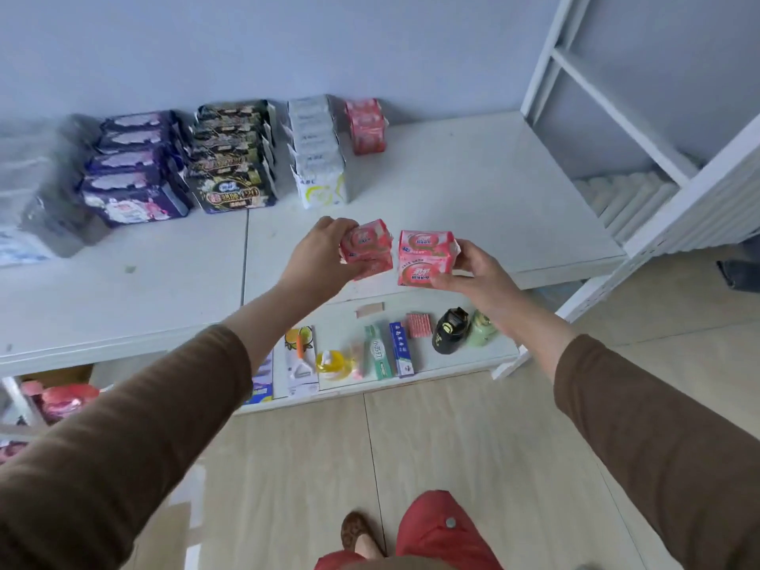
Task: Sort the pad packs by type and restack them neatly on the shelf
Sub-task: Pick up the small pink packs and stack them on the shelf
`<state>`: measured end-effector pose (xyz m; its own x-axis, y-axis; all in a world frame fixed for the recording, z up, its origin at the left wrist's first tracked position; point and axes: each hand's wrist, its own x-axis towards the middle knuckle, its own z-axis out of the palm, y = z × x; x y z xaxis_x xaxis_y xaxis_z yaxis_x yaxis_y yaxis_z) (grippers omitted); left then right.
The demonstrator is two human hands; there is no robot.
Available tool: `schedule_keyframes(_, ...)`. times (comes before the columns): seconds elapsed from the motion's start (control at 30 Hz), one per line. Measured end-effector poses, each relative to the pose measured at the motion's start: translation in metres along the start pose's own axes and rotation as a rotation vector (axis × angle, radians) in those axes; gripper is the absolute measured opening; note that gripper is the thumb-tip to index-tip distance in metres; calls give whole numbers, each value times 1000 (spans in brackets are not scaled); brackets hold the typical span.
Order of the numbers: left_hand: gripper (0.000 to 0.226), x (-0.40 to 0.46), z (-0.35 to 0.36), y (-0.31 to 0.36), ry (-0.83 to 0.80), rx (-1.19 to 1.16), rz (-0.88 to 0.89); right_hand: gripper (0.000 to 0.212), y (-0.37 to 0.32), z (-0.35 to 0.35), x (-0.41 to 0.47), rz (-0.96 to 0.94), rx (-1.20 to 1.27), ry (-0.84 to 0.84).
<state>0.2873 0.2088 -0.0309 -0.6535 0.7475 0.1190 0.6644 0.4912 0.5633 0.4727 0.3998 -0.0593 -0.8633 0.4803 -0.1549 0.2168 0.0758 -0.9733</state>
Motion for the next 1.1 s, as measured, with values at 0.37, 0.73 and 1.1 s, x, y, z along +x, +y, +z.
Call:
schedule_keyframes(0.37, 47, 180, 1, 6, 11, 228, -13, 47, -12, -43, 136, -39, -38, -77)
schedule_keyframes(0.73, 47, 301, 28, -27, -14, 788, -38, 47, -5, -66, 243, -10, -66, -202)
schedule_keyframes(1.1, 45, 328, 39, -39, -49, 833, -47, 51, 14, -57, 278, -41, -120, -254)
